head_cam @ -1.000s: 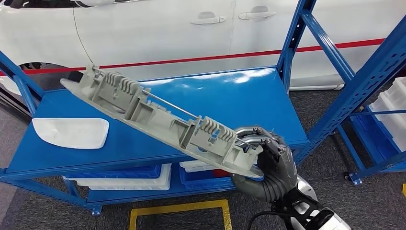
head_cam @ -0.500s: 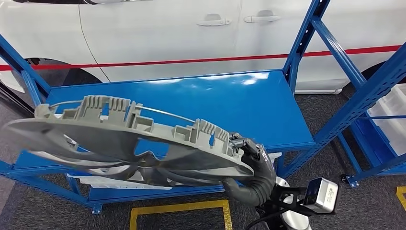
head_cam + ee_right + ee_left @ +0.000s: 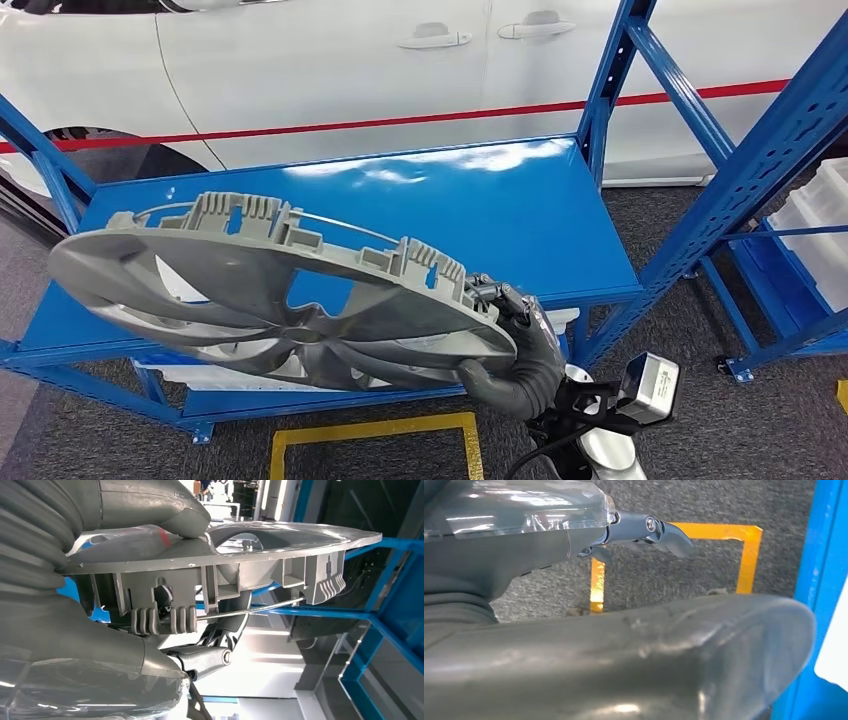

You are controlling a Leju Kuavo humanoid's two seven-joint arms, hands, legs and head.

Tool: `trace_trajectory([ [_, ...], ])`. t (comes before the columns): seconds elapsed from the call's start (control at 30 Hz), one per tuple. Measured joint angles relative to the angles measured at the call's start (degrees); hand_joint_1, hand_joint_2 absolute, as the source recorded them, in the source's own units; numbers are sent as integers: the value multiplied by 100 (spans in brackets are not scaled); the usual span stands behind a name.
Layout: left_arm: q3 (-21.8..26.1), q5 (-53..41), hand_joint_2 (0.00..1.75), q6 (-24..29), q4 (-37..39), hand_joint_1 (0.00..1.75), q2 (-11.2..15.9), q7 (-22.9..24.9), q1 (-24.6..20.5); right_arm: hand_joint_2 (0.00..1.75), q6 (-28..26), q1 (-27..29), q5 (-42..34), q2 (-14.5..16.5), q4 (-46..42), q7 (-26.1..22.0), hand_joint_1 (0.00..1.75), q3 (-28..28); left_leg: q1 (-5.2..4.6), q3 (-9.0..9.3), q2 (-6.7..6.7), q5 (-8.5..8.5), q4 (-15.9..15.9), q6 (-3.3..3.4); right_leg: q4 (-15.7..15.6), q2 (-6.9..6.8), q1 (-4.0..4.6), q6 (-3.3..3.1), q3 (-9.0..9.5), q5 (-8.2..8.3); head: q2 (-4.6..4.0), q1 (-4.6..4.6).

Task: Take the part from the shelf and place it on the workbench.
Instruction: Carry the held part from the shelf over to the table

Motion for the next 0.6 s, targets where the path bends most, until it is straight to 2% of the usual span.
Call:
trace_trajectory([
  [0.03,8,0,0,0,0,0,0,7,5,175,0,1,0,-7,15,2,175,0,2,58,0,38,-23,8,1,1,5,2,-30,25,0,1],
  [0.07,14,-1,0,-3,0,0,0,16,8,175,0,1,1,-13,23,3,175,0,2,223,-1,164,-262,30,1,4,11,7,-56,53,0,0],
  [0.13,24,-7,0,-28,0,0,8,81,0,175,1,-2,3,-20,27,-9,175,0,-18,717,-4,458,-1089,107,-7,10,23,28,-90,112,0,4],
  [0.17,27,-16,0,-55,1,0,14,135,-6,175,4,-5,4,-24,31,-22,175,1,-37,891,-5,556,-1414,150,-21,10,24,53,-98,145,0,5],
  [0.2,31,-25,0,-83,1,0,21,198,-11,175,9,-8,5,-28,35,-39,175,1,-60,983,-6,601,-1605,186,-37,7,20,82,-102,178,0,1],
  [0.23,39,-38,0,-123,2,0,32,287,-8,175,16,-10,6,-34,42,-67,175,2,-81,983,-5,616,-1658,217,-62,3,11,122,-100,218,0,1],
  [0.3,63,-63,0,-201,2,0,49,453,20,175,34,-18,7,-54,56,-127,175,2,-86,960,5,747,-1732,283,-113,-1,3,197,-100,283,0,-1],
  [0.33,75,-80,0,-232,2,0,57,531,37,175,43,-24,6,-69,65,-161,175,2,-77,945,17,833,-1793,321,-93,1,3,227,-121,224,0,9],
  [0.37,83,-93,0,-243,2,0,61,580,52,175,49,-31,6,-87,74,-187,175,2,-63,914,31,922,-1852,354,24,3,8,244,-171,58,0,21],
  [0.4,89,-104,0,-237,2,0,61,621,62,175,52,-36,7,-108,86,-210,175,2,-51,865,45,998,-1884,376,264,5,9,253,-252,-203,0,34],
  [0.47,105,-115,0,-202,2,0,73,705,91,175,52,-35,24,-156,110,-250,175,2,-61,704,56,1101,-1868,399,946,9,10,277,-429,-720,0,44],
  [0.5,116,-119,0,-179,2,0,85,749,108,175,51,-30,35,-184,123,-264,175,2,-62,618,60,1144,-1841,395,1222,9,9,293,-462,-827,0,43],
  [0.53,129,-121,0,-159,2,0,103,792,128,175,51,-26,45,-215,134,-279,175,2,-61,528,65,1181,-1804,385,1343,9,5,308,-419,-803,0,42],
  [0.57,144,-122,0,-143,2,0,122,825,148,175,50,-25,49,-242,143,-290,175,2,-55,435,68,1212,-1753,368,1272,7,-4,321,-281,-682,0,43],
  [0.6,159,-123,0,-132,2,0,140,848,166,175,50,-25,50,-267,148,-298,175,1,-48,341,69,1236,-1687,347,1015,3,-18,331,-47,-533,0,43],
])
